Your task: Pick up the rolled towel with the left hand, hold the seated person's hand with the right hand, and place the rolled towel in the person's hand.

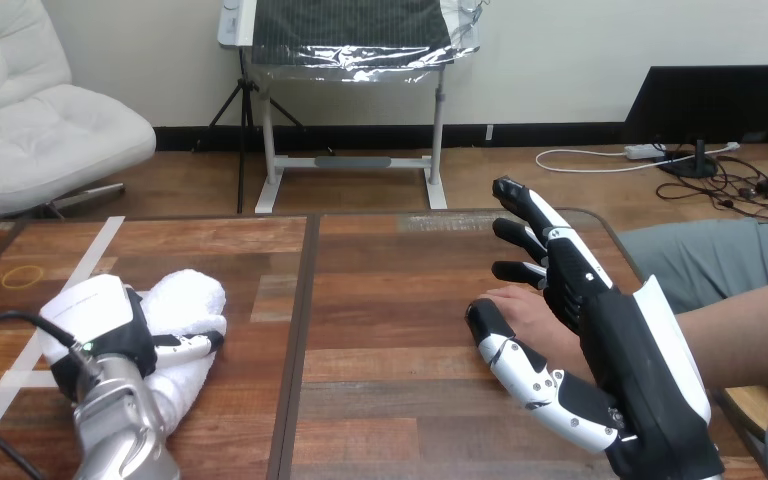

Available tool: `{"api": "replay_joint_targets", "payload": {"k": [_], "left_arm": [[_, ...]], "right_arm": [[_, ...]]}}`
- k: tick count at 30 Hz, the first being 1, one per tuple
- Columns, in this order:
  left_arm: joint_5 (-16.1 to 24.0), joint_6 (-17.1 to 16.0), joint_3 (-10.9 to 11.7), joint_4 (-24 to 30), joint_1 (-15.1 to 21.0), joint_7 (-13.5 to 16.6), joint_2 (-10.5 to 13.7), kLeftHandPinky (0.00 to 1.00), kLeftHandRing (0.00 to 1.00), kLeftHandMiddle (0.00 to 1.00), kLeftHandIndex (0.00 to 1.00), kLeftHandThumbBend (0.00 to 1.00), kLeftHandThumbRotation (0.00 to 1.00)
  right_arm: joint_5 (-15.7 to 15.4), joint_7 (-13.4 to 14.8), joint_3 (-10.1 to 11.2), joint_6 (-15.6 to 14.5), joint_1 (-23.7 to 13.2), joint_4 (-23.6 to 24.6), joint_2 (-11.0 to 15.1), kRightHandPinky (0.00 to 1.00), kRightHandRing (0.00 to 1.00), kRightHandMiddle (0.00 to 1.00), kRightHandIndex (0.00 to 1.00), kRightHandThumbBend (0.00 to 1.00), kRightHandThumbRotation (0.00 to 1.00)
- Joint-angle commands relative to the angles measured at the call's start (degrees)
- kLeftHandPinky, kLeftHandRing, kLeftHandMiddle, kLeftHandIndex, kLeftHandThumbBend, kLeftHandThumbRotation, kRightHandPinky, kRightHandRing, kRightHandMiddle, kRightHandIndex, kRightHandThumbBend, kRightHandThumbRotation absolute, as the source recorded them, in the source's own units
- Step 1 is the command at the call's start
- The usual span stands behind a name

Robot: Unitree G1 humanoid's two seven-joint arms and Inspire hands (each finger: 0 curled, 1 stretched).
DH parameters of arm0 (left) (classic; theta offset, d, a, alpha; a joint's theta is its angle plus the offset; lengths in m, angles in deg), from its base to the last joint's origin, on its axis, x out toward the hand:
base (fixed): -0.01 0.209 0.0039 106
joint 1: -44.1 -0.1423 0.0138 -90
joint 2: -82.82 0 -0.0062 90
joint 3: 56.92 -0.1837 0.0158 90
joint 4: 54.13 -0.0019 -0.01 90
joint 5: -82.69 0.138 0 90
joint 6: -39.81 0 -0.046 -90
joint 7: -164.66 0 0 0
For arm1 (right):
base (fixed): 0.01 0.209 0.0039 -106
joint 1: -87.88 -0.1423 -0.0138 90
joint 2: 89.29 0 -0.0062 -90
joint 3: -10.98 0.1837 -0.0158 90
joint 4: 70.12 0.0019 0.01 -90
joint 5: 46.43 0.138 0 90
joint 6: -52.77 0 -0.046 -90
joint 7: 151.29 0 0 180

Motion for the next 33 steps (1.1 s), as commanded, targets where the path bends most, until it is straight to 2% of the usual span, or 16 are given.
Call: {"api": "replay_joint_targets", "payload": {"k": [1,5,12,21,26,33], "left_arm": [[-1.5,0.0,-1.2,-8.2,-0.3,-0.3,-1.9,0.29,0.36,0.48,0.69,0.71,0.33],[-2.2,-1.1,-1.1,-9.3,0.0,1.0,-1.9,0.27,0.35,0.47,0.65,0.68,0.2],[-3.2,-2.1,-1.0,-10.6,0.4,2.1,-1.8,0.28,0.38,0.49,0.59,0.67,0.05],[-3.8,-4.7,-1.3,-13.7,0.8,5.0,-1.7,0.33,0.41,0.51,0.56,0.66,0.01],[-4.7,-9.1,-0.7,-12.7,-0.9,8.9,-1.3,0.33,0.42,0.53,0.56,0.68,0.0],[-5.8,-15.3,-0.3,-12.2,-2.7,12.6,-0.5,0.34,0.43,0.54,0.56,0.67,0.0]], "right_arm": [[0.5,-0.2,0.5,-0.4,-1.7,3.0,0.5,0.8,0.91,0.95,0.92,0.34,0.34],[0.3,-0.3,0.6,-0.6,-1.6,3.3,0.6,0.79,0.9,0.94,0.92,0.34,0.34],[0.7,-0.3,0.5,-1.4,-1.3,4.0,0.8,0.8,0.9,0.93,0.92,0.34,0.34],[1.2,-0.3,0.4,-1.7,-1.2,4.2,1.4,0.81,0.89,0.92,0.91,0.34,0.31],[1.3,-0.3,0.4,-1.9,-1.1,4.4,1.6,0.81,0.89,0.91,0.91,0.34,0.31],[1.4,-0.4,0.4,-2.1,-1.1,4.4,1.6,0.8,0.88,0.9,0.91,0.34,0.3]]}}
